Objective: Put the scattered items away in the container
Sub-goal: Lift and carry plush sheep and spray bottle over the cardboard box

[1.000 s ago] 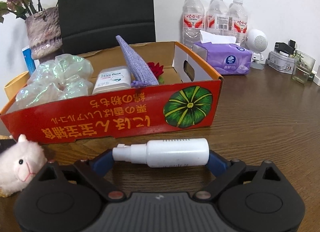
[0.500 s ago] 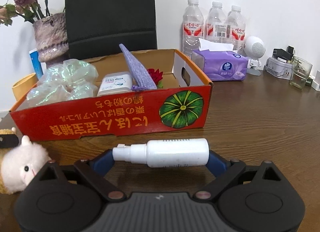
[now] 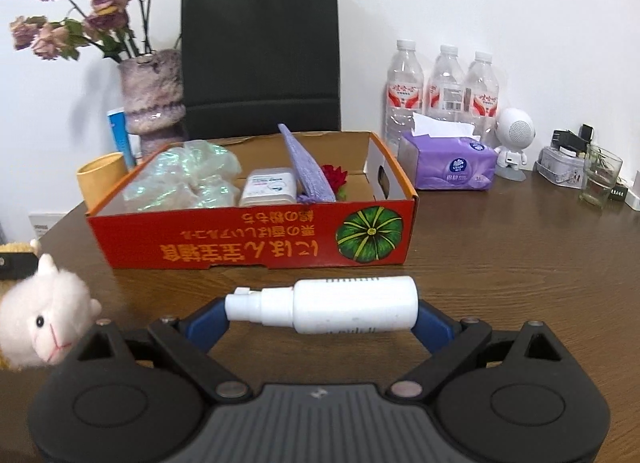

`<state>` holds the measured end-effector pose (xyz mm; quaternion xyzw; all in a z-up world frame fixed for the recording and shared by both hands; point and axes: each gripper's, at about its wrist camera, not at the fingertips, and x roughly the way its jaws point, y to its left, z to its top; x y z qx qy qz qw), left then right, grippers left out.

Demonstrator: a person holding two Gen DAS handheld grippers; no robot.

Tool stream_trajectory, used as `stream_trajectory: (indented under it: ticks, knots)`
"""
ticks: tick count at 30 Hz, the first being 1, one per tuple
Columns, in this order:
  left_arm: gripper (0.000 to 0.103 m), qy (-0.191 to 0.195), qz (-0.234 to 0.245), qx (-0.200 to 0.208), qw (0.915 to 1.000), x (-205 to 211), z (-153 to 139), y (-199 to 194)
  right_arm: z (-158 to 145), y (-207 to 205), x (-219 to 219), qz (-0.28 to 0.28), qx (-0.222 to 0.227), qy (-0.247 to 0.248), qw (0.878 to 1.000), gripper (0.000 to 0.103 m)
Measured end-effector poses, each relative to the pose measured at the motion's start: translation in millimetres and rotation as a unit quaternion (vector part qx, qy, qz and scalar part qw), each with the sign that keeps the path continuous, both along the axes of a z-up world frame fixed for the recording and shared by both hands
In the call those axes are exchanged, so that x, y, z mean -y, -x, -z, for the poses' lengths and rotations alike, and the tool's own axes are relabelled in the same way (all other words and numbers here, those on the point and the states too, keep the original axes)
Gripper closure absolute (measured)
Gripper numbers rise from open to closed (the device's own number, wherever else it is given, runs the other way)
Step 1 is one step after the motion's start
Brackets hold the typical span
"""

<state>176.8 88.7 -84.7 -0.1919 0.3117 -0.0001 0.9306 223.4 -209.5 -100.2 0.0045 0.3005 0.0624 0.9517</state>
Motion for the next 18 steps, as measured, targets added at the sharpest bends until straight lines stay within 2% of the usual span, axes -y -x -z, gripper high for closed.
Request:
stream_trajectory:
  ticks: [10,18]
  knots:
    - [0.051,-0.01,0.023,0.007,0.9997,6,-23,26,-28,24,-1,-0.05,-0.019,-0.007,0.999,0.006]
    - [0.051,-0.026,0.029,0.028,0.9989,13,-51,26,-56,24,-3,-0.058,0.0,0.012,0.998,0.006]
